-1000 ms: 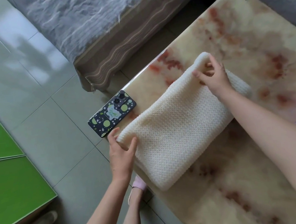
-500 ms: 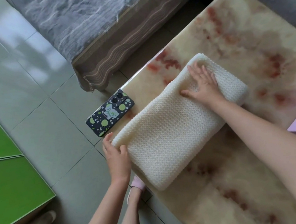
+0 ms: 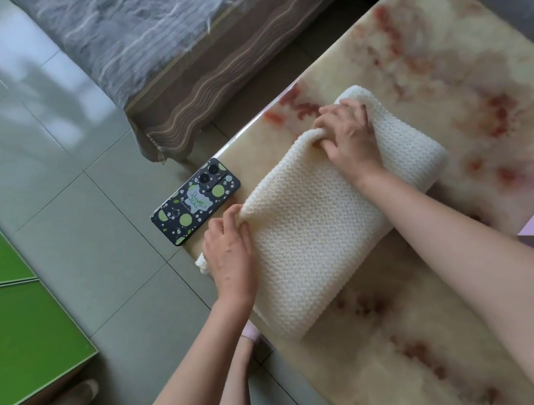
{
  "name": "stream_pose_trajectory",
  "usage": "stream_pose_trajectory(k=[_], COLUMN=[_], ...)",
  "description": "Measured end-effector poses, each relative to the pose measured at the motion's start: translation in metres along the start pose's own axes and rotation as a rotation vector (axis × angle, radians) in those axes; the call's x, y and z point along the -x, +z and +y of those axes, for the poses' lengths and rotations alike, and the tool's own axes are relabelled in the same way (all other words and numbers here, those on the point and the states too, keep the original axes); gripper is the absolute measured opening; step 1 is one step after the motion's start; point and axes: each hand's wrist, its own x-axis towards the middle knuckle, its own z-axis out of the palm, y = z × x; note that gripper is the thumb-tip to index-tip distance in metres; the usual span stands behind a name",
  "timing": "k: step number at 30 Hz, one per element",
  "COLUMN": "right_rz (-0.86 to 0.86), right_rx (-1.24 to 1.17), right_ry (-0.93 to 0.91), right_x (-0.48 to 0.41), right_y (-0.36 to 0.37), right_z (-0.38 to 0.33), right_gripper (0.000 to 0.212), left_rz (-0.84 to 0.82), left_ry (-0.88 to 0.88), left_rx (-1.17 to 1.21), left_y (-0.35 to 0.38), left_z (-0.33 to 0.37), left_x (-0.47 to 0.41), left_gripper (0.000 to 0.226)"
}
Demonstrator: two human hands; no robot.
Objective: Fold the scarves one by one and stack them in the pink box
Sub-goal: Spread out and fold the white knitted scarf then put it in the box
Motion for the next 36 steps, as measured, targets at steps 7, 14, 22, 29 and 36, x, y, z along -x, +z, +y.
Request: stream_pose_trajectory(k=[7,14,22,29,36], right_rz=[-0.303,-0.445,-0.299,-0.437,-0.360], right_rx=[0.183,0.290,0.142,0.258,0.109], right_ry=[0.053,0.177,0.141,0.157,0.185], right_x=[0.020,0.054,0.064,0.054,0.109], right_y=[0.006,0.002,-0.013,0.010,-0.009], right_z=[0.010,0.035,0.026,0.037,0.004], right_gripper=[0.062,0.074,0.081,0.076,0.091], left_rz=[-0.170,-0.547,-0.358,-0.500,-0.479], left_ry=[0.323,0.342,0.589,0.479,0.540], left_rx=[-0.170,-0.382,-0.388,-0.380,-0.391], left_y=[0.002,0.019,0.014,0.029,0.014], left_z=[-0.003,0.005,0.022,0.038,0.030], left_x=[0.005,-0.016,-0.017,-0.029,-0.019], left_gripper=[0.061,0.066,0.073,0.073,0.076])
